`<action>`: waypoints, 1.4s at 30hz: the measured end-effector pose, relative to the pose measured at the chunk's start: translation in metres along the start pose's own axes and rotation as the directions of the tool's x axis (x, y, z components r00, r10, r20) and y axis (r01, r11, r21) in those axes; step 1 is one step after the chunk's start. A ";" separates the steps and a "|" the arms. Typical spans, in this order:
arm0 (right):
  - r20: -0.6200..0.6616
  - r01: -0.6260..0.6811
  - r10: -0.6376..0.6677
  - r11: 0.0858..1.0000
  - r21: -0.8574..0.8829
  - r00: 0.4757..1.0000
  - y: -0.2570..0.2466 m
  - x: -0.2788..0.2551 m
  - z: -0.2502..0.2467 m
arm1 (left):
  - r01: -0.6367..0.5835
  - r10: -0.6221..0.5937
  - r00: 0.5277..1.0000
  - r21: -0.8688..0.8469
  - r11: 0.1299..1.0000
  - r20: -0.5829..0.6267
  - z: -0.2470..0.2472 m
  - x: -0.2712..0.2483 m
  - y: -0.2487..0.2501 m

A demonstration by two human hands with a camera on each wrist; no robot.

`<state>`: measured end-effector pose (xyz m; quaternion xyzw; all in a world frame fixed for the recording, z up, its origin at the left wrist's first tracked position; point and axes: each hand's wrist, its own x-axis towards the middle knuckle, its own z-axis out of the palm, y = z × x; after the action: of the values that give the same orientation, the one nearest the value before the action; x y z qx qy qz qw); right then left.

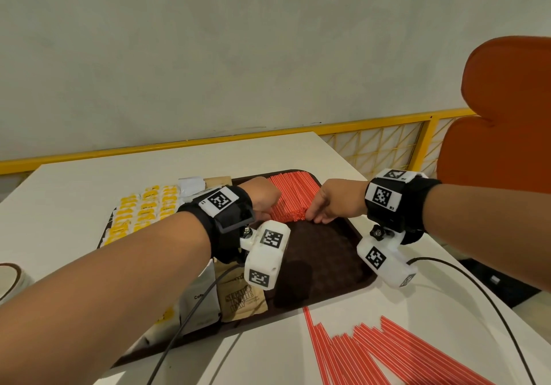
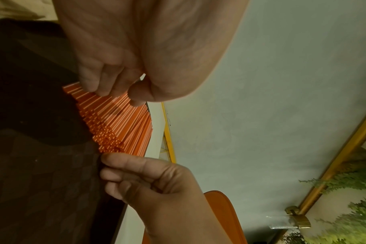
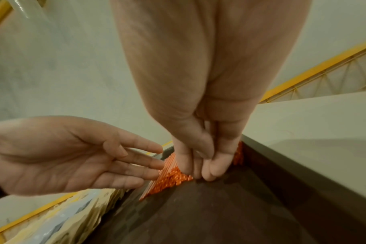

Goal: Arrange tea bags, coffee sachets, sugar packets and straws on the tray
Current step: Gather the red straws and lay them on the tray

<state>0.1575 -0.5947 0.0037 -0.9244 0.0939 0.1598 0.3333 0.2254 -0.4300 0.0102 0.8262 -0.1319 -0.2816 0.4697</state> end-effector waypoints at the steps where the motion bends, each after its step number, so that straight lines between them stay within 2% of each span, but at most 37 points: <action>1: 0.002 -0.008 0.008 1.000 0.006 1.000 -0.002 0.000 -0.002 | 0.000 0.000 1.000 -0.002 1.000 0.001 0.000 0.000 -0.001; 6: -0.022 -0.135 0.136 0.989 0.059 0.990 -0.007 -0.007 -0.023 | -0.011 0.011 1.000 -0.017 1.000 0.007 0.000 0.001 0.001; 10: 0.073 -0.198 0.193 0.979 0.058 0.978 -0.006 -0.008 -0.017 | 0.008 -0.005 0.999 -0.058 0.998 0.045 0.002 0.002 0.002; 14: 0.033 -0.161 0.159 0.985 0.058 0.987 -0.009 -0.001 -0.010 | 0.063 -0.059 0.997 -0.082 0.995 0.051 0.002 0.003 0.002; 17: 0.070 -0.189 0.180 0.970 0.153 0.981 -0.012 -0.001 -0.011 | 0.057 -0.053 0.998 -0.112 0.992 0.037 0.000 0.005 0.000; 21: 0.007 -0.106 0.106 0.994 0.040 0.994 -0.011 -0.001 -0.007 | 0.045 -0.039 0.998 -0.140 0.989 0.046 0.000 0.002 -0.001; 24: -0.014 -0.083 0.083 0.997 0.002 0.996 -0.010 0.001 -0.005 | -0.004 0.003 0.988 0.010 1.000 0.157 0.003 -0.011 0.007; 26: -0.017 -0.058 0.058 0.998 -0.026 0.998 -0.009 0.000 -0.007 | -0.080 0.033 0.973 0.196 0.977 0.228 0.008 -0.015 0.010; 29: 0.004 -0.052 0.052 0.996 -0.076 0.999 -0.007 -0.002 -0.010 | -0.204 0.088 0.962 0.468 0.860 0.258 0.017 -0.018 0.011; 31: 0.021 -0.048 0.050 0.995 -0.089 0.999 -0.006 -0.003 -0.008 | -0.274 0.121 0.950 0.579 0.768 0.289 0.026 -0.015 0.009; 34: 0.016 -0.031 0.032 0.994 -0.100 0.999 -0.005 -0.002 -0.006 | -0.276 0.110 0.952 0.649 0.709 0.285 0.035 -0.015 0.016; 39: 0.023 -0.101 0.104 0.989 -0.108 0.994 -0.006 -0.003 -0.016 | -0.291 0.119 0.946 0.628 0.722 0.303 0.035 -0.015 0.020; 42: 0.061 -0.115 0.123 0.987 -0.113 0.991 -0.004 -0.001 -0.014 | -0.299 0.113 0.944 0.661 0.688 0.310 0.036 -0.012 0.020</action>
<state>0.1614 -0.6004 0.0162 -0.9281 0.1288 0.2155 0.2749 0.1952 -0.4601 0.0166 0.8803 -0.3779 -0.2552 0.1308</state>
